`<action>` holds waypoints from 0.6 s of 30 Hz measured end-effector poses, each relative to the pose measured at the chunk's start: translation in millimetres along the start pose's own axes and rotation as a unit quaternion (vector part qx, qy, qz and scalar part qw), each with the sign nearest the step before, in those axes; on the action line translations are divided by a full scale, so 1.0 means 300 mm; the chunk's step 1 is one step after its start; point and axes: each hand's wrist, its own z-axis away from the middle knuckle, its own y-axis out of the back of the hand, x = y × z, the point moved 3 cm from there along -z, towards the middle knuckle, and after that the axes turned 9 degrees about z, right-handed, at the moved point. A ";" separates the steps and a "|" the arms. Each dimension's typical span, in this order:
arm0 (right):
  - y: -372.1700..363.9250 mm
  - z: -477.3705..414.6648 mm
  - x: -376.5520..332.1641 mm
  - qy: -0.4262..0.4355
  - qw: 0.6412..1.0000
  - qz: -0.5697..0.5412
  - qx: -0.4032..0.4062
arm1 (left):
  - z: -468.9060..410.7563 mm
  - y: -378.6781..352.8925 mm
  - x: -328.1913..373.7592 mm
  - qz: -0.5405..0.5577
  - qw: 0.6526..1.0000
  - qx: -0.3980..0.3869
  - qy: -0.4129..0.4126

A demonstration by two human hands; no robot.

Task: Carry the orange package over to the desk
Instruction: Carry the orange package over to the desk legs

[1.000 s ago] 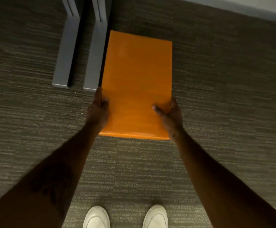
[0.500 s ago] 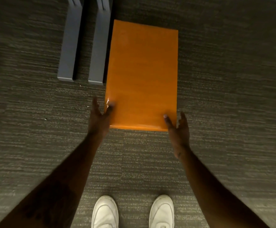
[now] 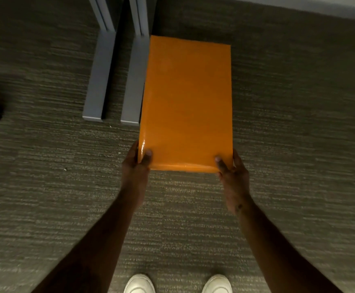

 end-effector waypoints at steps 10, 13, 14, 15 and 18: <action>-0.099 -0.195 -0.202 0.032 0.999 -0.009 0.021 | -0.251 -0.116 0.181 -0.007 1.000 0.017 0.016; -0.127 -0.231 -0.218 0.027 0.999 -0.017 0.022 | -0.305 -0.120 0.194 -0.020 1.000 0.010 0.020; -0.134 -0.241 -0.218 0.026 0.999 -0.017 0.026 | -0.318 -0.121 0.197 -0.023 0.999 0.012 0.025; -0.136 -0.253 -0.219 0.025 0.999 -0.017 0.030 | -0.331 -0.123 0.197 -0.025 0.999 0.016 0.027; -0.150 -0.269 -0.223 0.025 0.999 -0.003 0.036 | -0.357 -0.124 0.196 -0.027 0.999 0.022 0.029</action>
